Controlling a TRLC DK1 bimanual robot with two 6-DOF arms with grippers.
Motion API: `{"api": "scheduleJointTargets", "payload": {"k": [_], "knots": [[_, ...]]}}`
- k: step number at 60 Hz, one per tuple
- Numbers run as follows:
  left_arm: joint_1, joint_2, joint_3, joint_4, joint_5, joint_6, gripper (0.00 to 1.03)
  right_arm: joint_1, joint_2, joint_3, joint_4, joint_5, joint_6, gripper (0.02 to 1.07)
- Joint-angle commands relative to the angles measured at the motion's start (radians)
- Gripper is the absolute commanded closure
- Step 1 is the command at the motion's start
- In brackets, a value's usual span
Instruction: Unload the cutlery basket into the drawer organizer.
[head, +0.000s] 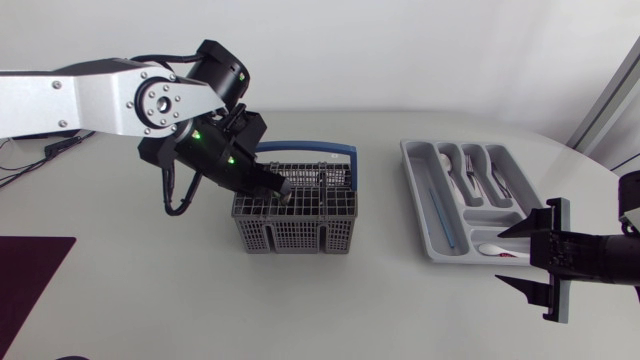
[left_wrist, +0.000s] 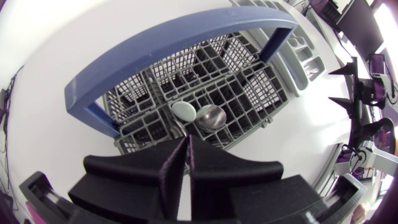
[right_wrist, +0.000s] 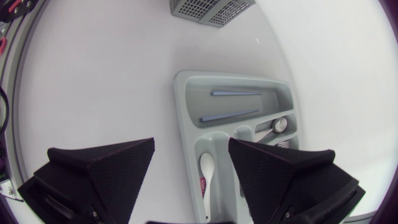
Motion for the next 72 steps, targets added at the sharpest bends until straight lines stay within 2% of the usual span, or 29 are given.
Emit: {"api": "scheduleJointTargets", "payload": {"k": [1,10,27,42,57,72], "knots": [[0.021,-0.028,0.0,0.002,0.028,-0.016,0.87,0.009,-0.011,-0.027,-0.014,-0.009,-0.009,0.21],[0.043,-0.027,-0.007,0.002,0.08,-0.016,0.87,0.032,-0.046,-0.022,-0.052,-0.018,0.006,0.21],[0.049,-0.03,-0.019,0.009,0.104,-0.016,0.87,0.216,-0.137,-0.024,-0.078,-0.017,0.178,0.2],[0.049,-0.028,-0.019,0.009,0.127,-0.018,0.87,0.477,-0.183,0.015,-0.084,-0.012,0.489,0.17],[0.058,-0.025,-0.022,0.009,0.153,-0.018,0.87,0.666,-0.029,0.142,-0.026,-0.017,0.839,0.17],[0.074,-0.025,-0.022,0.006,0.181,-0.018,0.87,0.817,0.075,0.211,0.052,-0.003,1.042,0.17]]}}
